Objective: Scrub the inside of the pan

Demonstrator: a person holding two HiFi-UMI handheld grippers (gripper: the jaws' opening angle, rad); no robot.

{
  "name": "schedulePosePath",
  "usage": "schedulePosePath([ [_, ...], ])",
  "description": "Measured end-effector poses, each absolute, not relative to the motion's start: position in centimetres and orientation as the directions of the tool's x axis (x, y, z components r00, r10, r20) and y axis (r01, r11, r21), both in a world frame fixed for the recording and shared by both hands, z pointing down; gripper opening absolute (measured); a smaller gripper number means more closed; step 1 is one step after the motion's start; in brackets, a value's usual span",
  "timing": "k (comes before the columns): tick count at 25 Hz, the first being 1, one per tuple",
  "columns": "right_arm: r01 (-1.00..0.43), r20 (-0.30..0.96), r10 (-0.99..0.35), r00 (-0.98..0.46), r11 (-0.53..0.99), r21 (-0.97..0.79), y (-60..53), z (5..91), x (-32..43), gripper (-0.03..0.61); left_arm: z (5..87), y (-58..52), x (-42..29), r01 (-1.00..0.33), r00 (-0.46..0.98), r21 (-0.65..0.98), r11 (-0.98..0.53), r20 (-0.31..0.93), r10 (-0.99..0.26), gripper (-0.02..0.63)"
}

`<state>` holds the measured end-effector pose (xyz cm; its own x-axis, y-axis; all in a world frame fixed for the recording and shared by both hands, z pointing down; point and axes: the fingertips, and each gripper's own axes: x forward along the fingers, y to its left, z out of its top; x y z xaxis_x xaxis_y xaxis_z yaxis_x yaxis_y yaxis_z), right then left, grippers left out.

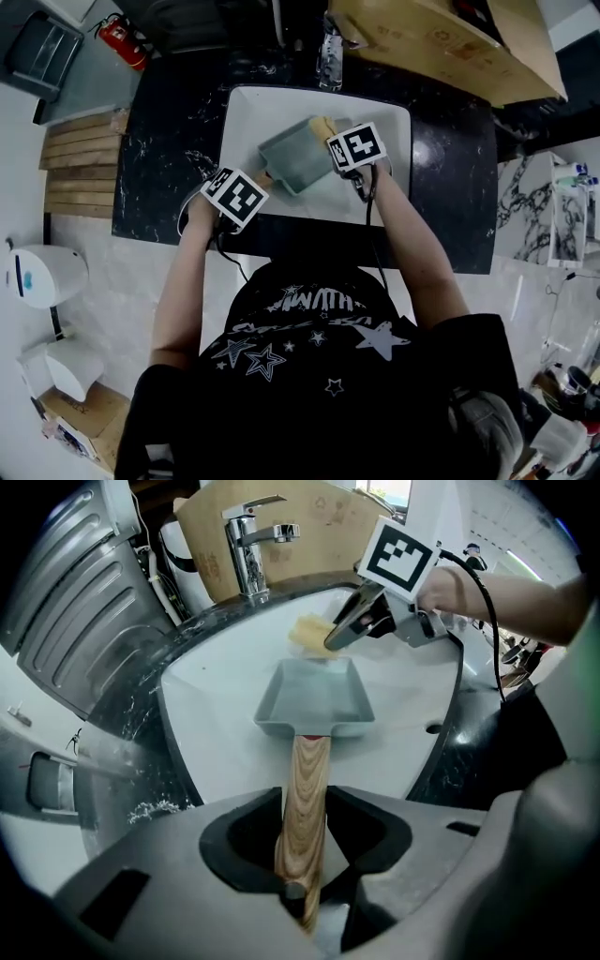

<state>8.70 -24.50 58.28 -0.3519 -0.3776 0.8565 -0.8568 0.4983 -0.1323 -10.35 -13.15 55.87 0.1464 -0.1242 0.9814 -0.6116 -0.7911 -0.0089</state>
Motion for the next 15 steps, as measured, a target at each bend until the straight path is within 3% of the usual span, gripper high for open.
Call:
schedulePosePath([
  [7,-0.861,0.941,-0.217,-0.260,0.493,-0.124,-25.0,61.9,7.8,0.089,56.0,-13.2,-10.4,-0.603,0.170,0.021,-0.798,0.980,-0.103,0.153],
  [15,-0.876,0.981,-0.155,-0.115,0.482,-0.027,-26.3,63.9,7.8,0.089,55.9,-13.2,-10.4,-0.594,0.182,0.033,-0.804,0.979,-0.095,0.150],
])
